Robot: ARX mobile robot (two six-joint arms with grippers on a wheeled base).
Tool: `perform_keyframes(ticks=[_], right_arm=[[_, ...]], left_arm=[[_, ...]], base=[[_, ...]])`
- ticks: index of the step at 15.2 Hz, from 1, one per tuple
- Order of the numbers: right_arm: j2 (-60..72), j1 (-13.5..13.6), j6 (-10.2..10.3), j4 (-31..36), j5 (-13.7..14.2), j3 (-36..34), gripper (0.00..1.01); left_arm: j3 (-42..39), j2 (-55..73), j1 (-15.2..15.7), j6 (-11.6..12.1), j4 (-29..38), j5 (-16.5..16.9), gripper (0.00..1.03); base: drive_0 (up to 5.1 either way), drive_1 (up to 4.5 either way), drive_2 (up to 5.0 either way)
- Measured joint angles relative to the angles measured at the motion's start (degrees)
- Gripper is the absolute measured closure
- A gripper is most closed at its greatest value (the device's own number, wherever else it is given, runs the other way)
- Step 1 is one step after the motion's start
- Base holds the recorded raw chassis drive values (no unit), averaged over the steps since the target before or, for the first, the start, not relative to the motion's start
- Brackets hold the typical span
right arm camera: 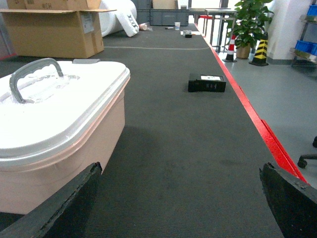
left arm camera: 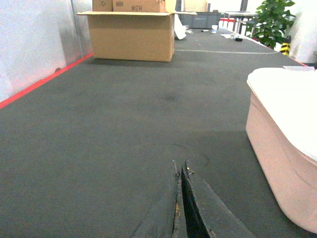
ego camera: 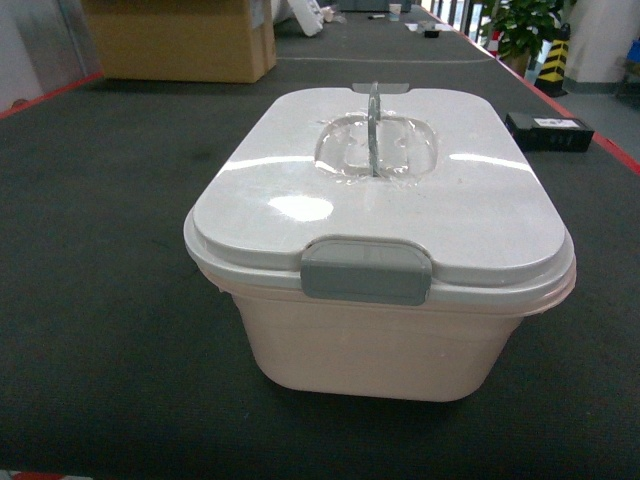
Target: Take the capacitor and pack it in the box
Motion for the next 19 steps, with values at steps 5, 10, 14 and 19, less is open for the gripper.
perform_keyframes(ticks=[5, 10, 14, 19], right_arm=[[0.0, 0.0, 0.0, 0.0, 0.0, 0.0, 0.03], [0.0, 0.0, 0.0, 0.0, 0.0, 0.0, 0.03], [0.0, 0.0, 0.0, 0.0, 0.0, 0.0, 0.03], [0.0, 0.0, 0.0, 0.0, 0.0, 0.0, 0.03]], left_arm=[[0.0, -7.9, 0.0, 0.0, -7.7, 0.0, 1.01], [0.0, -12.9, 0.0, 0.0, -12.8, 0.0, 1.01], [0.0, -21.8, 0.0, 0.0, -22.8, 0.0, 1.01], [0.0, -21.8, 0.0, 0.0, -22.5, 0.0, 0.50]], base=[[0.0, 0.00, 0.0], [0.0, 0.00, 0.0], [0.0, 0.00, 0.0], [0.0, 0.00, 0.0]])
